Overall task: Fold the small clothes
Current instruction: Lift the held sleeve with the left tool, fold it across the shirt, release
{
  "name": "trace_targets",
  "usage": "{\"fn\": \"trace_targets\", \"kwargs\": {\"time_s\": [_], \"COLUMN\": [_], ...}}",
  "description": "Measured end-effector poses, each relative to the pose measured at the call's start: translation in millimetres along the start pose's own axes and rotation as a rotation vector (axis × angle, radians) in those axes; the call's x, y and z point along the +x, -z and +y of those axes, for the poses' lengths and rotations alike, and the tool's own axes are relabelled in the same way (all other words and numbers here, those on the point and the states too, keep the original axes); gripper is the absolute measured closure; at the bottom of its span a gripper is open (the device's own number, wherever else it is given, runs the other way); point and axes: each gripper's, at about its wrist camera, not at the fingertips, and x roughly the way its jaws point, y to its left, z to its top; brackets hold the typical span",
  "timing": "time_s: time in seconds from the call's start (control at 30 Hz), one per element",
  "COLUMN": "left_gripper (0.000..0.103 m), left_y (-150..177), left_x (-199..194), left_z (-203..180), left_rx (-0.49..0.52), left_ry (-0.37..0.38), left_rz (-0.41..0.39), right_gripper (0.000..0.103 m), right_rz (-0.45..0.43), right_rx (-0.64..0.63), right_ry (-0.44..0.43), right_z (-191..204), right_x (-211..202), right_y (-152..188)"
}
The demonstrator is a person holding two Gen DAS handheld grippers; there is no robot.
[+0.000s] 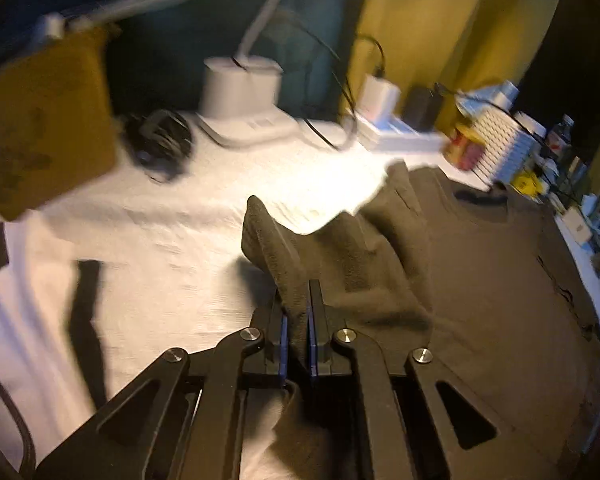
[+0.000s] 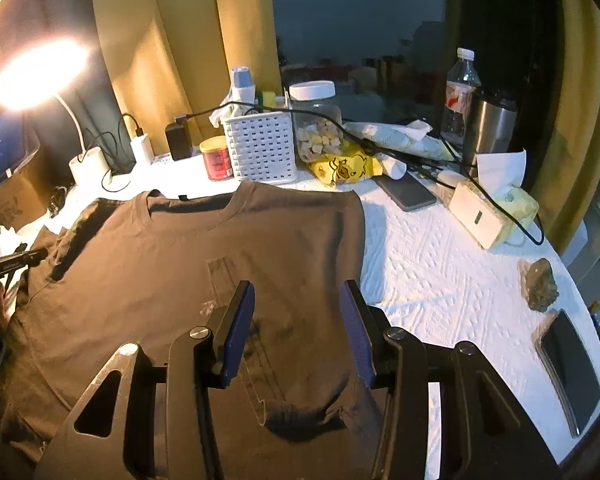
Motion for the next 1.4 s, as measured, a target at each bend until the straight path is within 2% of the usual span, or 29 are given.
{"fn": "trace_targets", "kwargs": {"time_s": [0.07,0.17,0.23,0.47,0.6,0.8,1.0,1.13,1.2,1.27,1.3,1.33,1.4], "left_gripper": [0.097,0.097,0.097,0.097,0.097,0.097,0.097,0.096,0.094,0.088,0.078,0.063,0.045], "left_y": [4,15,18,14,6,-2,4,10,14,16,16,17,17], "left_x": [-10,-17,-22,-45,-45,-35,-7,10,18,17,12,7,-8], "left_z": [8,13,9,-28,-56,-103,-148,-169,-178,-182,-182,-181,-175], "left_rx": [-0.038,-0.084,-0.085,-0.007,0.085,0.210,0.301,0.315,0.323,0.313,0.300,0.284,0.246], "left_ry": [-0.037,-0.071,-0.098,-0.209,-0.224,-0.173,-0.072,0.005,0.011,0.048,0.091,0.133,0.186], "left_rz": [-0.024,-0.016,-0.036,-0.128,-0.133,-0.105,-0.012,0.063,0.113,0.136,0.138,0.140,0.133], "right_gripper": [0.056,0.056,0.056,0.056,0.056,0.056,0.056,0.056,0.056,0.056,0.056,0.056,0.056], "right_rz": [-0.003,-0.002,0.002,-0.006,-0.009,-0.018,-0.025,-0.021,-0.021,-0.022,-0.023,-0.023,-0.027], "right_rx": [-0.004,0.001,0.003,0.011,0.030,0.053,0.083,0.099,0.103,0.100,0.098,0.097,0.093], "right_ry": [-0.013,-0.036,-0.053,-0.108,-0.131,-0.147,-0.153,-0.145,-0.144,-0.143,-0.143,-0.143,-0.144], "right_z": [-1,-5,-7,-20,-34,-50,-63,-69,-69,-69,-69,-69,-67], "right_x": [0,3,6,9,12,10,8,6,5,3,3,2,2], "right_y": [0,2,3,9,12,17,24,28,29,30,30,30,30]}}
